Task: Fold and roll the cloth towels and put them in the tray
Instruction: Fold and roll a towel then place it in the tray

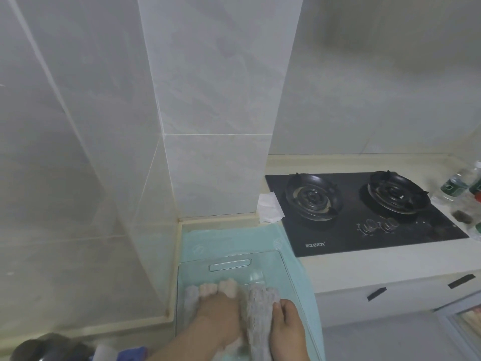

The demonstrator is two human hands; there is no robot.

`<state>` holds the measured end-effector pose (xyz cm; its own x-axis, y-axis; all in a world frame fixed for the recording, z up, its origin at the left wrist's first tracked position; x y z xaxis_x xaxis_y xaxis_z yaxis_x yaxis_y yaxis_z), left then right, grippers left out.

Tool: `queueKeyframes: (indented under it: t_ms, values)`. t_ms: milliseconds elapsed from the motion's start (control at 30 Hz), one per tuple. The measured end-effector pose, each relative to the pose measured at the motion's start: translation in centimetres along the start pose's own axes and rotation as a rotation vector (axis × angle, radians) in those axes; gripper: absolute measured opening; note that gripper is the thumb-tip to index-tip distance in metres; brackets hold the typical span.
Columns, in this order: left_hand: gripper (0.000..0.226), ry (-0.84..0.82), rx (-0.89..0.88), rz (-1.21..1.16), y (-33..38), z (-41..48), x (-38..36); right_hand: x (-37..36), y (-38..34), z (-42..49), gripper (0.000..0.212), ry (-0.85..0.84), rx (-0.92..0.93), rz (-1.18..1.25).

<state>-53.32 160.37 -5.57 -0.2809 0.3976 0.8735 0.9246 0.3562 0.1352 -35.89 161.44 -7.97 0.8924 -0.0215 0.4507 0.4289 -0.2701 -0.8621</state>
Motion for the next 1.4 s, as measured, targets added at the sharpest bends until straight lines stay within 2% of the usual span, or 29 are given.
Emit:
queueKeyframes:
  t_ms: [67, 200, 267, 333, 367, 433, 533, 600, 667, 733, 800, 900, 1000, 1267, 1400]
  values:
    - [0.021, 0.049, -0.066, -0.029, -0.9, -1.0, -3.5, -1.3, 0.5, 0.7, 0.019, -0.025, -0.047, -0.024]
    - [0.031, 0.109, -0.117, -0.033, -1.0, -0.7, -3.7, -4.6, 1.7, 2.9, 0.015, -0.041, -0.162, -0.091]
    - [0.048, 0.047, -0.099, -0.005, -0.9, -0.5, -5.5, -5.9, 2.2, 3.7, 0.011, -0.054, -0.200, -0.115]
    - [0.070, 0.083, -0.030, 0.007, -1.4, 0.0, -5.6, -6.7, 2.6, 4.0, 0.011, -0.067, -0.217, -0.135]
    - [0.073, 0.074, -0.025, 0.016, -1.3, -0.1, -5.3, -6.9, 2.7, 4.1, 0.013, -0.071, -0.214, -0.143]
    - [0.069, 0.155, -0.038, 0.008, -1.2, 0.1, -5.2, -7.0, 2.5, 4.3, 0.019, -0.090, -0.174, -0.181]
    - [0.052, 0.403, -0.122, -0.008, -0.1, -1.2, -2.7, -6.9, 1.6, 4.6, 0.029, -0.133, -0.079, -0.277]
    - [0.060, 0.473, -0.172, 0.053, 0.9, -1.9, -2.4, -6.8, 1.3, 4.9, 0.031, -0.141, -0.032, -0.320]
    - [0.055, 0.499, -0.134, 0.016, 0.6, -2.0, -2.4, -6.7, 1.3, 5.1, 0.030, -0.144, -0.023, -0.331]
    - [0.047, 0.399, -0.127, 0.006, 0.3, -1.9, -2.8, -6.8, 1.4, 5.1, 0.030, -0.144, -0.028, -0.337]
    - [0.053, 0.324, -0.093, 0.084, -0.4, -1.9, -3.8, -6.9, 1.3, 5.1, 0.030, -0.152, -0.025, -0.335]
    - [0.060, 0.307, -0.088, 0.101, -0.9, -1.5, -4.2, -6.8, 1.2, 4.9, 0.029, -0.179, -0.011, -0.328]
    - [0.069, 0.036, -0.039, 0.076, -1.3, -1.6, -5.7, -6.6, 1.1, 4.6, 0.033, -0.187, 0.019, -0.315]
    - [0.091, 0.012, -0.024, 0.006, -0.7, -2.0, -5.2, -6.8, 1.2, 4.0, 0.037, -0.209, 0.027, -0.287]
    - [0.082, 0.084, 0.007, -0.127, -1.1, -2.4, -4.3, -6.3, 0.7, 3.4, 0.041, -0.166, 0.038, -0.386]
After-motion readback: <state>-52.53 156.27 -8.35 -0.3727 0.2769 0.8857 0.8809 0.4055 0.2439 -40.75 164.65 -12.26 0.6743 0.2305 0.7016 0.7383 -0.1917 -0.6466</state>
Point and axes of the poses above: each hand's wrist, its own z-axis towards the middle knuckle, its own x-axis out of the back of the hand, y = z × x, the point moved 7 cm from there along z, towards the middle knuckle, and after that the axes turned 8 degrees about y, right-handed, at the moved point
